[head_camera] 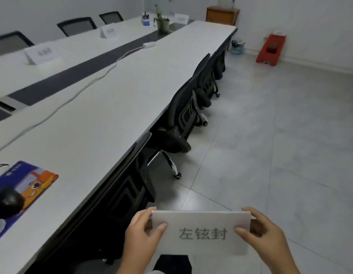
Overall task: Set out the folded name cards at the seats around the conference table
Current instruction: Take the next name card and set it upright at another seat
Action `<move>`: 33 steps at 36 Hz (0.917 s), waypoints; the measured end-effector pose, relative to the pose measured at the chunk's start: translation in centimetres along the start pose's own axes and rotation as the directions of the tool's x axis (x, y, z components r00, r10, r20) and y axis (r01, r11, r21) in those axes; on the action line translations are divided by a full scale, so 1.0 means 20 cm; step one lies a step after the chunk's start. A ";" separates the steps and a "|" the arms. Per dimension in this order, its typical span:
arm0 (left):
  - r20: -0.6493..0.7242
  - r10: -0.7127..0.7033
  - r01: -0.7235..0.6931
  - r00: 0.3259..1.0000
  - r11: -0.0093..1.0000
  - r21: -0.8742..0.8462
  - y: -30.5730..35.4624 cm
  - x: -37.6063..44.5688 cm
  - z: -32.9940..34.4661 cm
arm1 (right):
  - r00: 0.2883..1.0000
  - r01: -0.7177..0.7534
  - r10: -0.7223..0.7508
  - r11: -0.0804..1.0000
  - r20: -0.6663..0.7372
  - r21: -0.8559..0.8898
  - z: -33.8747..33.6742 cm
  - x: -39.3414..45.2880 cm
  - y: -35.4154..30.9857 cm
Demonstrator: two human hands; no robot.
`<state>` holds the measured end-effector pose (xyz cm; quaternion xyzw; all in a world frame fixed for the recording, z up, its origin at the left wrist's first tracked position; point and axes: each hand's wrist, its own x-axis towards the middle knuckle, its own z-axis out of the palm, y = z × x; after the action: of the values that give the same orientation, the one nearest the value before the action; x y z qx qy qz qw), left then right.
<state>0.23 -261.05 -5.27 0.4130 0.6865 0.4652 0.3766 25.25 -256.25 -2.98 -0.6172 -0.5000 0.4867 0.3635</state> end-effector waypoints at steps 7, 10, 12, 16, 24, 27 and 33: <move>-0.104 0.185 -0.187 0.977 0.982 -0.005 0.36 0.63 0.00 | 0.973 0.228 -0.228 0.974 -0.025 -0.007 0.10 0.63 -0.43; -0.192 0.227 -0.232 0.955 0.973 -0.004 0.50 0.85 -0.05 | 0.948 0.319 -0.319 0.948 -0.012 0.002 0.18 0.84 -0.63; -0.252 0.254 -0.258 0.934 0.966 0.017 0.56 0.97 -0.09 | 0.931 0.365 -0.365 0.931 0.017 0.019 0.25 0.98 -0.75; -0.362 0.240 -0.229 0.901 0.971 0.072 0.59 1.20 -0.20 | 0.901 0.407 -0.415 0.909 0.127 0.084 0.45 1.23 -0.95; -0.617 0.022 0.000 0.787 0.999 0.036 0.45 1.58 -0.39 | 0.829 0.400 -0.399 0.913 0.393 0.084 1.09 1.76 -1.12; -0.676 -0.031 0.067 0.736 0.997 0.027 0.38 1.76 -0.43 | 0.820 0.380 -0.358 0.924 0.447 0.042 1.32 1.96 -1.14; -0.725 -0.138 0.180 0.674 0.984 -0.020 0.29 2.12 -0.44 | 0.818 0.309 -0.248 0.950 0.519 -0.033 1.64 2.34 -1.15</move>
<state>-22.27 -223.71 -2.84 0.1449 0.8244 0.5373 0.1033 -11.18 -206.68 -1.17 -0.4070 -0.6903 0.5437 0.2495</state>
